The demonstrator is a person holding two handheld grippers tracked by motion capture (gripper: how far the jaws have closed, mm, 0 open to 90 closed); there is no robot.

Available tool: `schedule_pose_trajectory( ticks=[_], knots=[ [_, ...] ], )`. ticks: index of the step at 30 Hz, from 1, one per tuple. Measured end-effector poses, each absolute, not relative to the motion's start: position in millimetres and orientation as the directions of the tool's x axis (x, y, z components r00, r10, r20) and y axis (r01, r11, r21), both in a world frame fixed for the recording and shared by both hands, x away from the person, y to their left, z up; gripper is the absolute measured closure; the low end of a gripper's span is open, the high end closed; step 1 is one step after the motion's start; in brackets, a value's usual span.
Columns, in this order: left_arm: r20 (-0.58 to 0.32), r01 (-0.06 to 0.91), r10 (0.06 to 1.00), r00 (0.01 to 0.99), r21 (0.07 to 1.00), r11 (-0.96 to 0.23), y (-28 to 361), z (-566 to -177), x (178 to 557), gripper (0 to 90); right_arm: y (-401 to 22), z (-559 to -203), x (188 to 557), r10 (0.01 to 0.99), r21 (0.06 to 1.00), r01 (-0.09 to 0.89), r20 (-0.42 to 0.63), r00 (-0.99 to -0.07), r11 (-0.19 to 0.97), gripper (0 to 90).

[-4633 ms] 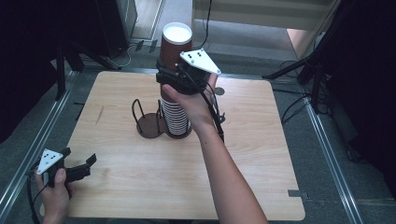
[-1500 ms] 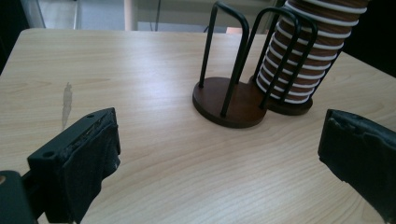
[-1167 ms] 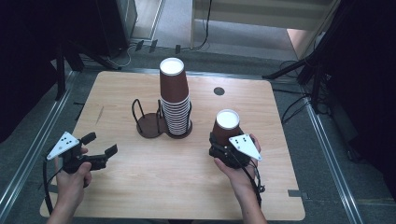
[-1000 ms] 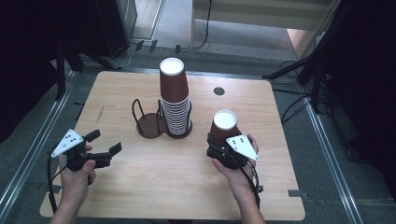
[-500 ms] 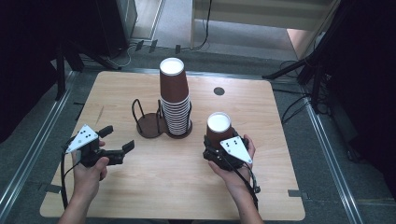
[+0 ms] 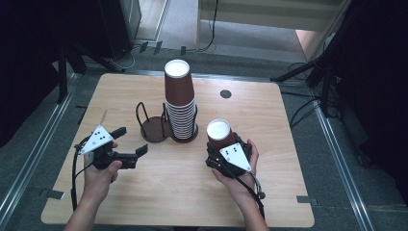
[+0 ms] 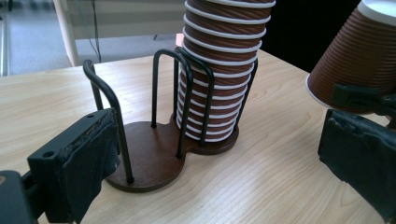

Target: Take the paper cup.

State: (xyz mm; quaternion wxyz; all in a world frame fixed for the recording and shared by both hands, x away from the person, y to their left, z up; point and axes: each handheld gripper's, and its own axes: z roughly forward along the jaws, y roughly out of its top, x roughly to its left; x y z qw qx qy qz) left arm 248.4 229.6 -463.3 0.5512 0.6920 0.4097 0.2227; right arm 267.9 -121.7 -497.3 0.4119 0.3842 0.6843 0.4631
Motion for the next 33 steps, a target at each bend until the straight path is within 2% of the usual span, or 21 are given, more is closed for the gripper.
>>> schedule_pose_trajectory(
  ticks=[22,33],
  knots=[
    [-0.099,0.31,0.752,0.652,0.94,-0.145,202.7,-462.8,244.1,0.0,-100.4,-516.1,260.7,0.843,0.911,0.064,-0.347,-0.411,0.407,11.9],
    [-0.094,0.307,0.733,0.674,0.938,-0.162,197.5,-461.9,243.1,0.0,-99.9,-517.8,260.1,0.834,0.904,0.047,-0.371,-0.408,0.425,11.5]
  ],
)
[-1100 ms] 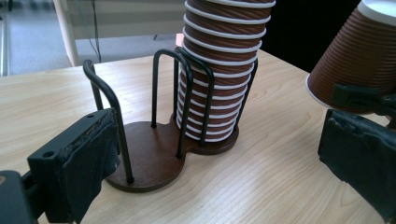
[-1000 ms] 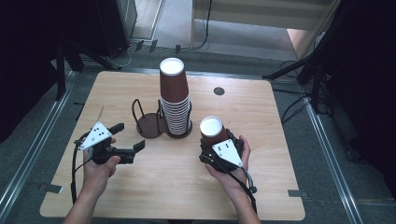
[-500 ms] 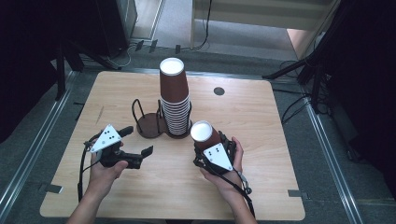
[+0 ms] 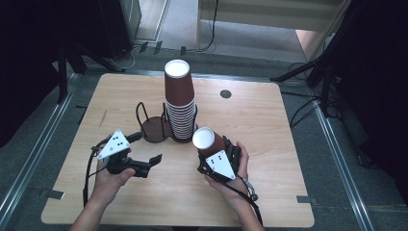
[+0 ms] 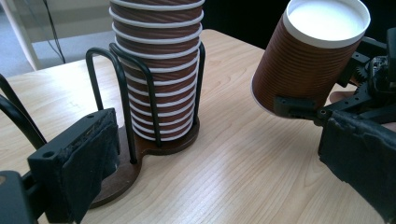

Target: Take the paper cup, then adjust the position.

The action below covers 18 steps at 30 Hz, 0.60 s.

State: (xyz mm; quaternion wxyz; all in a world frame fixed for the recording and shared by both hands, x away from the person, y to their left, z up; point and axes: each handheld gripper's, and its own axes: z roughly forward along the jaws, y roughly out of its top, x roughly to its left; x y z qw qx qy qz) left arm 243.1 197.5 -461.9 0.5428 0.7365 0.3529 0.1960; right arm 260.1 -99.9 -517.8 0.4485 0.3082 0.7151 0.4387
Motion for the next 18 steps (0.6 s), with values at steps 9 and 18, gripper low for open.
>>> schedule_pose_trajectory(
  ticks=[9,18],
  knots=[
    [-0.091,0.31,0.709,0.7,0.933,-0.186,186.5,-462.7,243.3,0.0,-97.5,-519.6,257.6,0.82,0.889,0.028,-0.408,-0.401,0.456,11.4],
    [-0.073,0.308,0.672,0.737,0.921,-0.238,173.9,-462.6,244.1,0.0,-89.8,-525.8,251.8,0.759,0.85,-0.03,-0.484,-0.436,0.525,11.4]
  ],
)
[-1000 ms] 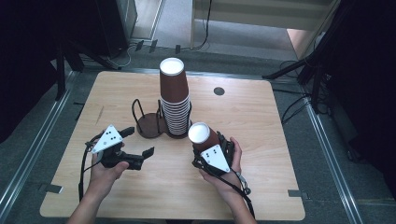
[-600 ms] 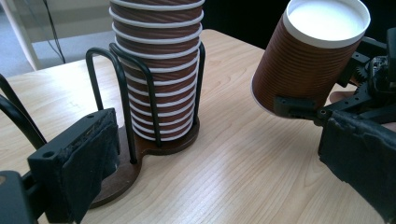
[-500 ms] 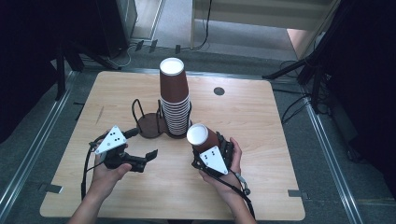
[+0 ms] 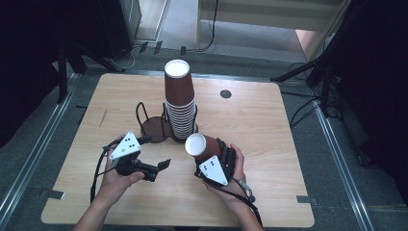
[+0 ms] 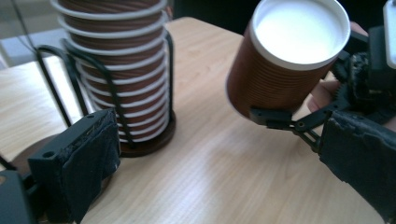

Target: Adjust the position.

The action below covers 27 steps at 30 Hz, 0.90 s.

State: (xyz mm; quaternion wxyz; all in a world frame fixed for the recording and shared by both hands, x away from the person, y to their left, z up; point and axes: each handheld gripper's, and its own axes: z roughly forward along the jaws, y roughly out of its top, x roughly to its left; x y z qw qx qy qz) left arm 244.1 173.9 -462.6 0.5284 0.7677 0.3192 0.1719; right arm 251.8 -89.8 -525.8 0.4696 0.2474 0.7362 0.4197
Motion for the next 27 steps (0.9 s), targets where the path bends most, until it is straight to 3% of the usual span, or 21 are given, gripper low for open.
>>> schedule_pose_trajectory(
  ticks=[18,27],
  knots=[
    [-0.013,0.287,0.59,0.808,0.882,-0.374,142.7,-467.9,237.6,4.4,-73.3,-536.7,238.6,0.653,0.788,-0.119,-0.574,-0.494,0.604,11.5],
    [0.01,0.283,0.572,0.82,0.862,-0.421,130.7,-468.9,235.0,0.0,-69.6,-539.9,234.7,0.617,0.768,-0.155,-0.602,-0.506,0.622,11.4]
  ],
)
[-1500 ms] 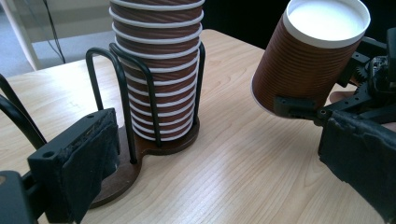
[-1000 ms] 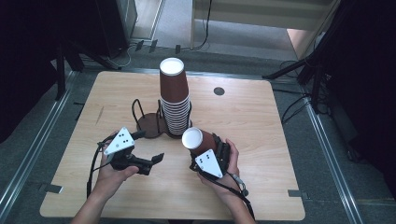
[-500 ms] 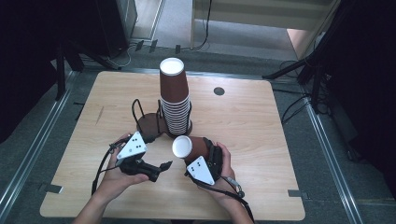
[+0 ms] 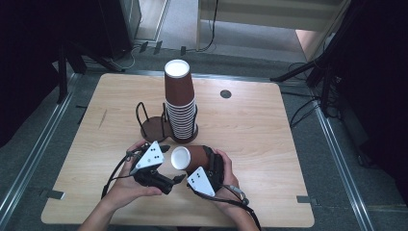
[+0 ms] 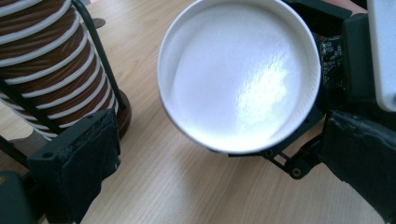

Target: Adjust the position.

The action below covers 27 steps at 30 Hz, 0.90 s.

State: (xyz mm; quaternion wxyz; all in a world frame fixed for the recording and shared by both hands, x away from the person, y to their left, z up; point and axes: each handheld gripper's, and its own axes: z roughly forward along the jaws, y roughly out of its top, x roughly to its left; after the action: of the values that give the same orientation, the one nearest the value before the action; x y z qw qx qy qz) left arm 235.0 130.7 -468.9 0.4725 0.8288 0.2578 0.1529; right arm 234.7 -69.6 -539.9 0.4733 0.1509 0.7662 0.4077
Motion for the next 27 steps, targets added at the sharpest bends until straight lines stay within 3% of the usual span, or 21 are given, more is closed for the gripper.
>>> schedule_pose_trajectory(
  ticks=[19,27],
  knots=[
    [0.086,0.213,0.51,0.856,0.84,-0.499,119.5,-470.9,228.1,0.8,-63.0,-543.8,225.2,0.557,0.783,-0.207,-0.576,-0.599,0.586,11.2],
    [0.096,0.197,0.491,0.866,0.836,-0.512,120.0,-472.9,227.6,9.7,-62.8,-543.6,223.3,0.539,0.792,-0.222,-0.563,-0.627,0.569,11.1]
  ],
)
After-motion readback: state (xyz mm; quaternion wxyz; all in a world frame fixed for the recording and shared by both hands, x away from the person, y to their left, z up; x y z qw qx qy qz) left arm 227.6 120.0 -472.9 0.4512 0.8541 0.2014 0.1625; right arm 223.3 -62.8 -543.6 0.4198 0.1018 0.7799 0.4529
